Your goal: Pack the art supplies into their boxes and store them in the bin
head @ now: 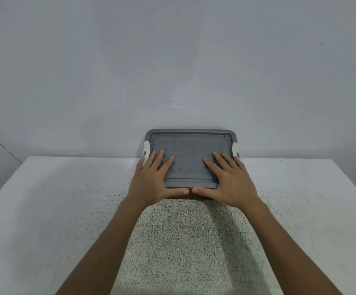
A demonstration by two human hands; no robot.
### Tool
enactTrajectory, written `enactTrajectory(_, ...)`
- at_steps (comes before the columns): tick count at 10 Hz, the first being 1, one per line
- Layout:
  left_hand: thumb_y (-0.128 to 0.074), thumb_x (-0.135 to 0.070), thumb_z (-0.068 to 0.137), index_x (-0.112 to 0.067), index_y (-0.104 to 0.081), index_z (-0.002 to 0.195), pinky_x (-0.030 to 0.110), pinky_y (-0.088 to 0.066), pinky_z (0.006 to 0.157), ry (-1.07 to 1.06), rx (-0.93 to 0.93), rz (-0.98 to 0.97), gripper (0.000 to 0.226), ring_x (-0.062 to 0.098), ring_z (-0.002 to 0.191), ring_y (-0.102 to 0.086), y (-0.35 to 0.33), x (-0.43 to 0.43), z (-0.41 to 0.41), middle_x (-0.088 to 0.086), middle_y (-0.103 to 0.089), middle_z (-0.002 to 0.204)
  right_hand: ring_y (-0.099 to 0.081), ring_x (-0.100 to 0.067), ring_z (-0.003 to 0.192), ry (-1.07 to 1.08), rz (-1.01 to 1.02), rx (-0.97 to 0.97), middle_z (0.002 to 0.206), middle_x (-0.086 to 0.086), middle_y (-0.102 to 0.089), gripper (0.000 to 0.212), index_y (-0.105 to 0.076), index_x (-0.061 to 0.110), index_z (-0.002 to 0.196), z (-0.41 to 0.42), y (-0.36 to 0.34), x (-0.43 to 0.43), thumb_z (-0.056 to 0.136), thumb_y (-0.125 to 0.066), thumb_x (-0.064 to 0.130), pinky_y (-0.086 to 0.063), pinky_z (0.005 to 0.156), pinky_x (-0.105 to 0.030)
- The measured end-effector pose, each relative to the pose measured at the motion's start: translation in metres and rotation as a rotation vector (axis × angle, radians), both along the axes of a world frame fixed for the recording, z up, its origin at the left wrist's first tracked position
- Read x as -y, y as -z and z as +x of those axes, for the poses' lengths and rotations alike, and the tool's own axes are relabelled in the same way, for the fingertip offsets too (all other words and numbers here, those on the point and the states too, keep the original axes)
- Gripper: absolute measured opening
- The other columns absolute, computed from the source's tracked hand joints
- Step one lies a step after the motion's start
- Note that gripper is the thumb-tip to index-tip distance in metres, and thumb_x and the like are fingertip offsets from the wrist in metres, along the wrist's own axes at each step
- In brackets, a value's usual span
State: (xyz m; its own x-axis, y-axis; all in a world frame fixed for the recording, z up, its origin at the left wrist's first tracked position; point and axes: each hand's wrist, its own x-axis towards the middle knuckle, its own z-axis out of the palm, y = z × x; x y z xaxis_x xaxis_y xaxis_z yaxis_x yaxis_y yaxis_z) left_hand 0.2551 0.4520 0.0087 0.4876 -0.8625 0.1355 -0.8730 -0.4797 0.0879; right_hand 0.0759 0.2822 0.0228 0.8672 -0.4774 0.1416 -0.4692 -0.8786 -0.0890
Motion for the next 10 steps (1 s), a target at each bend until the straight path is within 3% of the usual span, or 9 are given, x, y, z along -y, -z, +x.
enactTrajectory(4, -0.014, -0.103, 0.055, -0.036, -0.012, 0.156, 0.042, 0.008, 0.121, -0.047, -0.043, 0.037, 0.121, 0.018, 0.152, 0.001, -0.001, 0.015, 0.011, -0.001, -0.004, 0.166, -0.026, -0.022, 0.147, -0.011, 0.006, 0.019, 0.158, 0.001, -0.032, 0.111, -0.038, 0.037, 0.148, 0.013, 0.001, 0.019, 0.061, -0.016, 0.102, -0.012, 0.123, -0.044)
enactTrajectory(5, -0.015, -0.104, 0.055, -0.038, -0.008, 0.156, 0.044, 0.007, 0.122, -0.056, -0.062, 0.064, 0.121, 0.017, 0.152, 0.004, -0.001, 0.016, 0.011, -0.002, -0.001, 0.166, -0.023, -0.02, 0.147, -0.011, 0.076, 0.017, 0.159, 0.004, -0.029, 0.111, -0.038, 0.039, 0.147, 0.013, -0.001, 0.022, 0.056, -0.024, 0.103, -0.009, 0.123, -0.043)
enactTrajectory(6, -0.013, -0.105, 0.054, -0.037, -0.005, 0.156, 0.045, 0.006, 0.123, -0.055, -0.072, 0.093, 0.123, 0.018, 0.152, 0.006, -0.002, 0.017, 0.01, -0.001, 0.002, 0.166, -0.02, -0.019, 0.148, -0.007, 0.159, -0.031, 0.16, 0.005, -0.025, 0.111, -0.035, 0.041, 0.147, 0.017, -0.008, 0.024, 0.053, -0.032, 0.102, -0.007, 0.123, -0.044)
enactTrajectory(8, -0.009, -0.095, 0.065, -0.028, 0.003, 0.157, 0.049, 0.002, 0.121, -0.079, -0.055, 0.218, 0.114, 0.026, 0.152, 0.004, -0.016, 0.014, -0.01, 0.006, 0.004, 0.166, -0.009, -0.022, 0.151, 0.008, 0.17, -0.195, 0.165, 0.0, -0.012, 0.107, -0.016, 0.037, 0.155, 0.014, -0.017, 0.013, 0.066, -0.028, 0.096, -0.003, 0.123, -0.045)
enactTrajectory(9, -0.008, -0.077, 0.089, -0.022, 0.004, 0.158, 0.05, 0.001, 0.121, -0.086, -0.01, 0.222, 0.089, 0.031, 0.152, 0.003, -0.021, 0.007, -0.03, 0.011, 0.002, 0.165, -0.03, -0.026, 0.141, -0.049, 0.185, -0.252, 0.156, -0.005, -0.034, 0.086, -0.029, 0.028, 0.151, 0.008, -0.037, 0.009, 0.084, -0.044, 0.078, -0.026, 0.116, -0.042)
enactTrajectory(10, -0.013, -0.061, 0.1, -0.024, 0.013, 0.156, 0.044, 0.016, 0.118, 0.032, -0.074, 0.086, 0.072, 0.025, 0.15, 0.015, -0.012, -0.013, -0.061, 0.007, 0.018, 0.163, -0.047, -0.021, 0.131, -0.1, 0.278, -0.157, 0.146, -0.001, -0.05, 0.068, -0.042, 0.025, 0.147, -0.012, -0.06, 0.004, 0.091, -0.054, 0.061, -0.04, 0.107, -0.037)
